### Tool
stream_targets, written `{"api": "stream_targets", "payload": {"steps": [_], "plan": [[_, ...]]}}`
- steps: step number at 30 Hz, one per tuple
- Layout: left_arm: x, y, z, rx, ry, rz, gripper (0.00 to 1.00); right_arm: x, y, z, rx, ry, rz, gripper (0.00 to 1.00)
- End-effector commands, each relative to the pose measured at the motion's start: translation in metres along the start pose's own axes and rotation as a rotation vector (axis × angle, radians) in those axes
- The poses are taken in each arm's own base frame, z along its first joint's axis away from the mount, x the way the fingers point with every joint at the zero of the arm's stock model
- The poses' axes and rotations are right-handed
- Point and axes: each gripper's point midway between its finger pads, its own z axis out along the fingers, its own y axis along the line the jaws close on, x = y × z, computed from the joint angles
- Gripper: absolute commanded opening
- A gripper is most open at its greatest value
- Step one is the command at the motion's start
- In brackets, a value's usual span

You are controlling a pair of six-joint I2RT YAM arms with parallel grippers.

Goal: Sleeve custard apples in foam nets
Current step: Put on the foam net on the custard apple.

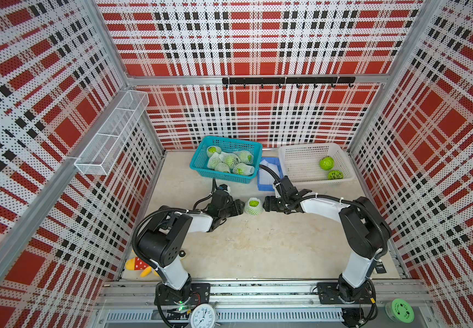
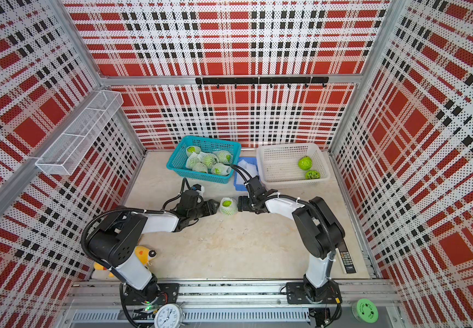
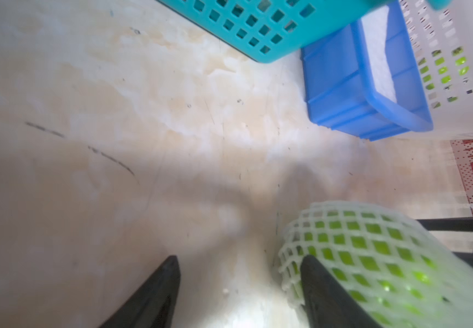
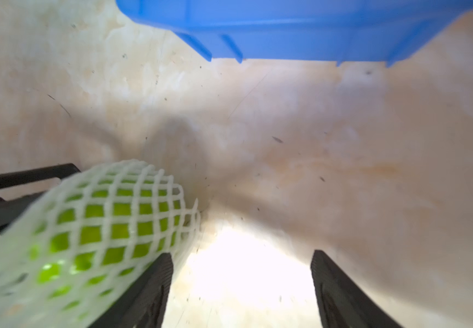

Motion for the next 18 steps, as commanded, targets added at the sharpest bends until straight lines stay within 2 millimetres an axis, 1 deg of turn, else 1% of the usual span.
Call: {"api": "stream_targets", "payload": {"steps": [1,3,5,9,12,14,15,18], "plan": [[0.036,0.035,-0.012,-0.139,0.075,-0.049,0.83,-0.01,-0.002,-0.019,0.01,-0.074,0.023,0.83],[0.028,0.037,-0.02,-0.149,0.033,-0.042,0.9,-0.012,-0.001,-0.028,-0.013,-0.101,0.023,0.84],[0.017,0.034,-0.027,-0.145,-0.006,-0.027,0.93,-0.016,0.005,-0.039,-0.048,-0.135,-0.006,0.85],[-0.008,0.033,-0.048,-0.165,-0.091,-0.023,1.0,-0.031,0.019,-0.073,-0.126,-0.262,-0.081,0.84],[-0.032,0.027,-0.069,-0.191,-0.163,0.017,1.0,-0.04,0.036,-0.098,-0.206,-0.333,-0.165,0.88],[-0.051,0.02,-0.085,-0.204,-0.214,0.047,1.0,-0.041,0.052,-0.106,-0.261,-0.332,-0.241,0.89],[-0.06,0.018,-0.094,-0.213,-0.238,0.058,0.99,-0.04,0.059,-0.107,-0.286,-0.322,-0.277,0.89],[-0.081,0.013,-0.118,-0.224,-0.298,0.068,1.0,-0.035,0.08,-0.1,-0.317,-0.283,-0.4,0.9]]}}
